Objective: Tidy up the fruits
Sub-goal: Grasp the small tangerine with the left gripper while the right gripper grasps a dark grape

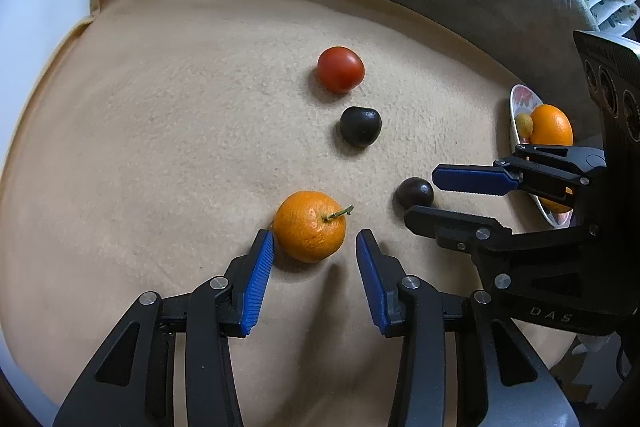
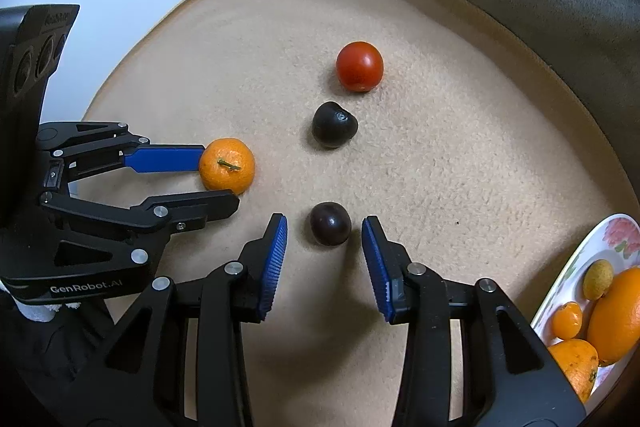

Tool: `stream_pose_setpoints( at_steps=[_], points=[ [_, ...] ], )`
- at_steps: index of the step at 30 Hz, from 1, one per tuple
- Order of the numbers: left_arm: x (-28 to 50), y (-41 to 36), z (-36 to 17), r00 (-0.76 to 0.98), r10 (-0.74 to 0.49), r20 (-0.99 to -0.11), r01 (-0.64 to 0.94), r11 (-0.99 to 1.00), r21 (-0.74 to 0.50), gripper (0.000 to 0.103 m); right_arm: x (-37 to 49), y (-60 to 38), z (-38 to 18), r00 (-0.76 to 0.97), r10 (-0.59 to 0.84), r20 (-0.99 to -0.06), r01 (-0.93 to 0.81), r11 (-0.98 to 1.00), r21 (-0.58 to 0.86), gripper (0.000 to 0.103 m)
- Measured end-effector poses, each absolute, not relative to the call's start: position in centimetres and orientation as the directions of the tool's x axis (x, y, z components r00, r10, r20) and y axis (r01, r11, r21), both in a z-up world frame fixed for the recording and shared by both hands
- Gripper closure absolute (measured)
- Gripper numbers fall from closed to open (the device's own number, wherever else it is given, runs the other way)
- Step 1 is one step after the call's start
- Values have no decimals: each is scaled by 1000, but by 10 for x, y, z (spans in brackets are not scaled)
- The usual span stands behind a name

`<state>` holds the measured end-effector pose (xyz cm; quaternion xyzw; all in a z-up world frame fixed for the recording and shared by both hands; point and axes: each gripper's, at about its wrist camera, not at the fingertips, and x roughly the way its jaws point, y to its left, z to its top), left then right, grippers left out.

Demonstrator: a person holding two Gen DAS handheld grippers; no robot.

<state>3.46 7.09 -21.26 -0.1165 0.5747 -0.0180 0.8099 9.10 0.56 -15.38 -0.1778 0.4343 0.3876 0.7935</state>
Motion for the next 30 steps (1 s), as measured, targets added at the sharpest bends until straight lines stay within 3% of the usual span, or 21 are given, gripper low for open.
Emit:
stream_pose_setpoints(
  at_steps=[3,9,12,30],
  points=[
    [38,70,-213,342,-146,-928,-99,977,-190,65,92,8,-156,316,454,-833,-771,635,54,73],
    [41,72,-214,344,-133,-929,-92,980,-175,68,96,13,-160,323,433,-842,-762,647,40,74],
    [39,68,-212,348,-128,-929,-88,982,-168,69,97,14,-162,324,426,-845,-761,648,35,79],
    [36,76,-184,393,-140,-909,-87,978,-188,70,86,-16,-136,367,480,-797,-745,664,58,81]
  ],
)
